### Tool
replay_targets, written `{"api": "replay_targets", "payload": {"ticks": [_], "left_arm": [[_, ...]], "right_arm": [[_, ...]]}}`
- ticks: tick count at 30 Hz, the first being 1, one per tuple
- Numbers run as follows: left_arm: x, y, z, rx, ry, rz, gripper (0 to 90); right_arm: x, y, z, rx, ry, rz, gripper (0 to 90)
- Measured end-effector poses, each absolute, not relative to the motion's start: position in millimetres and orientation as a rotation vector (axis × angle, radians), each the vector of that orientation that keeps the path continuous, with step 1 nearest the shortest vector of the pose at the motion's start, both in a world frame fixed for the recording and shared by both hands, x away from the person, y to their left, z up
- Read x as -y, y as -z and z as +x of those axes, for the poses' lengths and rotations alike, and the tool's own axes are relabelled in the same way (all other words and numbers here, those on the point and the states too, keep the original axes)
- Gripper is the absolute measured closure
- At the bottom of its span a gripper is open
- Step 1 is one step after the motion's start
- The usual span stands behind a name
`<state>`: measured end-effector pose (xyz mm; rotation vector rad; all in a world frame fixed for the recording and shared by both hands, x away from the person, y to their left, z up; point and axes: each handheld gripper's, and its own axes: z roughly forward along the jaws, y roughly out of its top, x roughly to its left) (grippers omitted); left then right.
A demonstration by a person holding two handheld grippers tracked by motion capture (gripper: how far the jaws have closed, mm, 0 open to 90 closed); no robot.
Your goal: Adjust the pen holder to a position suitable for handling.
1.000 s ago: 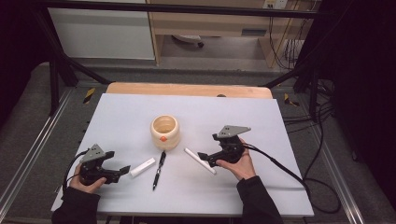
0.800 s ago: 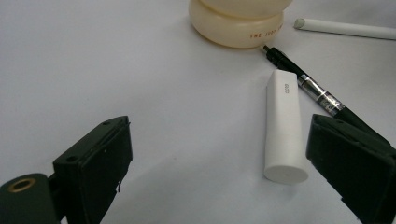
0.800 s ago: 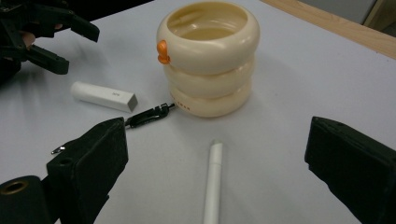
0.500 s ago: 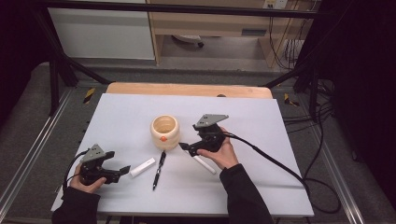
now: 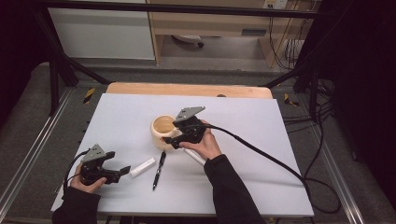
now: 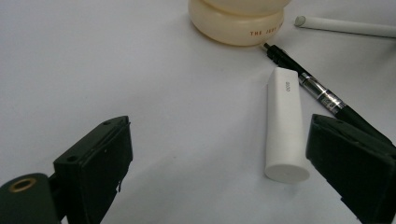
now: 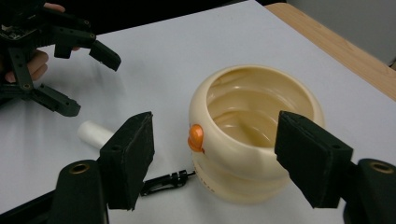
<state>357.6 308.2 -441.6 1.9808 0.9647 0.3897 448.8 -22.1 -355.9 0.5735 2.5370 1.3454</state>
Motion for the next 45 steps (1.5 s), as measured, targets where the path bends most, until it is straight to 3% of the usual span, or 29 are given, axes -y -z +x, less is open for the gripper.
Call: {"api": "replay_targets", "payload": {"ticks": [21,34,45], "left_arm": [[-307.8,441.5,357.9,-0.961,-0.385,1.986,7.6],[-308.1,441.3,357.8,-0.962,-0.385,1.98,7.8],[-308.0,441.3,357.8,-0.962,-0.387,1.981,8.0]], "right_arm": [[-11.1,378.5,468.5,-2.644,-1.248,0.515,49.5],[-17.0,378.3,470.6,-2.698,-1.229,0.397,71.0],[-15.7,376.1,469.2,-2.725,-1.215,0.394,73.0]]}}
